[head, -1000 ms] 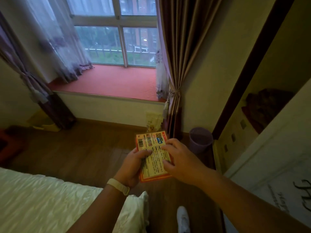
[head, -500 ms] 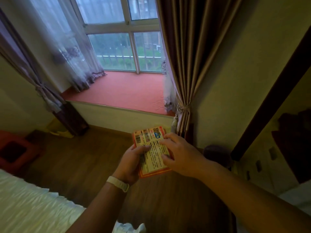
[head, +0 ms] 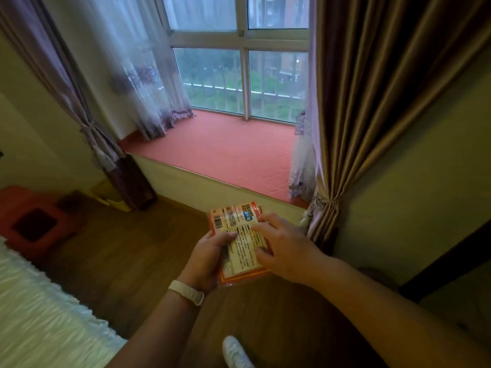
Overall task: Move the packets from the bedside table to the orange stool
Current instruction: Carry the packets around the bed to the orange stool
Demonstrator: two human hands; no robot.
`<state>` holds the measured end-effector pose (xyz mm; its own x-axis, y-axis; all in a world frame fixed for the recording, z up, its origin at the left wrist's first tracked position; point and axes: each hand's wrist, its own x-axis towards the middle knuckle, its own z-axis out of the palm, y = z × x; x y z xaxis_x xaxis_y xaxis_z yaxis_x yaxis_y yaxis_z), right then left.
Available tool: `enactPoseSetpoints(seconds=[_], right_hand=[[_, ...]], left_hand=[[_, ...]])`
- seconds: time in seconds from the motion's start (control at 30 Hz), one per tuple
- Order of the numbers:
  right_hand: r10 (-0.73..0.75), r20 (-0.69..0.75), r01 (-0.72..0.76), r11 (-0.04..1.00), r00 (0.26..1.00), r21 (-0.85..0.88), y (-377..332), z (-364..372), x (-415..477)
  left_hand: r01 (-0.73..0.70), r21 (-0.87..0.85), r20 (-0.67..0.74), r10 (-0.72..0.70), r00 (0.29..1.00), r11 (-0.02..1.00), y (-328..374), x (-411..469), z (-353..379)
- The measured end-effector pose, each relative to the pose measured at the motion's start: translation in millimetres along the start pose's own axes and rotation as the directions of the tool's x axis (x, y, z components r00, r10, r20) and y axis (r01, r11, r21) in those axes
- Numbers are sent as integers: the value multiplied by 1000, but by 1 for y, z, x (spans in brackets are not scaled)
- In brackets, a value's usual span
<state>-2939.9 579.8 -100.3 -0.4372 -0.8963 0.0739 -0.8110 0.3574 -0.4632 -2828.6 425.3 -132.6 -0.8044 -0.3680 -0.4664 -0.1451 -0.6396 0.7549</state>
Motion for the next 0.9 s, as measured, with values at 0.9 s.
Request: enactPoseSetpoints(seconds=[0.9], right_hand=[[-374, 342, 398, 917, 862, 0, -123, 84, 431]], left_hand=[[-293, -193, -405, 196, 893, 937, 239, 131, -253]])
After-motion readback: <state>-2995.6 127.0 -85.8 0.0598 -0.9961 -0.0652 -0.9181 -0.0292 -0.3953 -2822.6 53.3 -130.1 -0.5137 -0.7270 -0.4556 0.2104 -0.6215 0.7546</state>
